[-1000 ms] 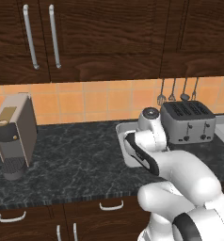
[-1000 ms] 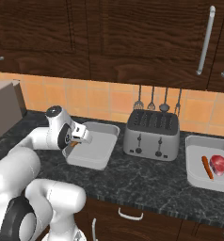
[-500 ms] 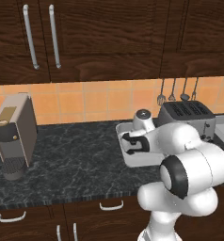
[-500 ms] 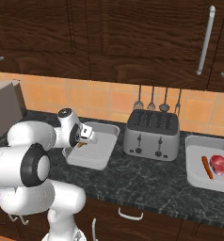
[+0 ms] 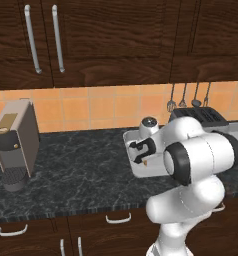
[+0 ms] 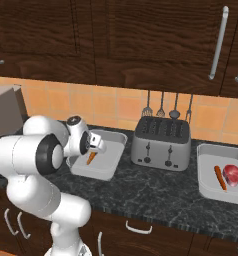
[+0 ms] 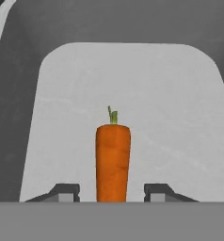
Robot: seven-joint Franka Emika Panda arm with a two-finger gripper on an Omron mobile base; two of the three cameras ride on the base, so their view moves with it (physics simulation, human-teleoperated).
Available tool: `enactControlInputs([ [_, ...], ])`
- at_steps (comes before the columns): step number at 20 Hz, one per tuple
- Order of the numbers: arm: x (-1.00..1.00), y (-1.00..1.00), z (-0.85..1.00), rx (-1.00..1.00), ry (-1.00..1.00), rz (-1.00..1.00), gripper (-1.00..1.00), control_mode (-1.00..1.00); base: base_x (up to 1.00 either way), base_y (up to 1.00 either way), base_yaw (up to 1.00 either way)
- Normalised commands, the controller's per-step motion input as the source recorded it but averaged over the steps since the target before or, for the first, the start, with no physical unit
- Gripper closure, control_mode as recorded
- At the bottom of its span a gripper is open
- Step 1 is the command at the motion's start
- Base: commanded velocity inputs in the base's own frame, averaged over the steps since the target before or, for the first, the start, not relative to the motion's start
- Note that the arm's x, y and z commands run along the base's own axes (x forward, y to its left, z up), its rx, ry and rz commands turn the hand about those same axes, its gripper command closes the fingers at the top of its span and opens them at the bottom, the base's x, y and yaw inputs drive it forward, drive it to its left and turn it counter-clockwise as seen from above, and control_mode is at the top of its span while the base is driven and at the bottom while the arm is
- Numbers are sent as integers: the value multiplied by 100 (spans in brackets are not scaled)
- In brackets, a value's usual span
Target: Place one carrot and one steak in each tupperware on the nearby counter, to pack two identical lunches.
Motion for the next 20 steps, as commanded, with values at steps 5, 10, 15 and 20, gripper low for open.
enactControlInputs([
  [5, -34, -6, 59, 0, -6, 0, -100, -100, 0, 0, 0],
  [10, -85, -29, 78, 3, -7, 1, -100, -100, 0, 0, 0],
  [15, -98, -24, 75, 1, -11, 3, -100, -100, 0, 0, 0],
  [20, -100, 0, 57, 0, -16, 5, -100, -100, 0, 0, 0],
])
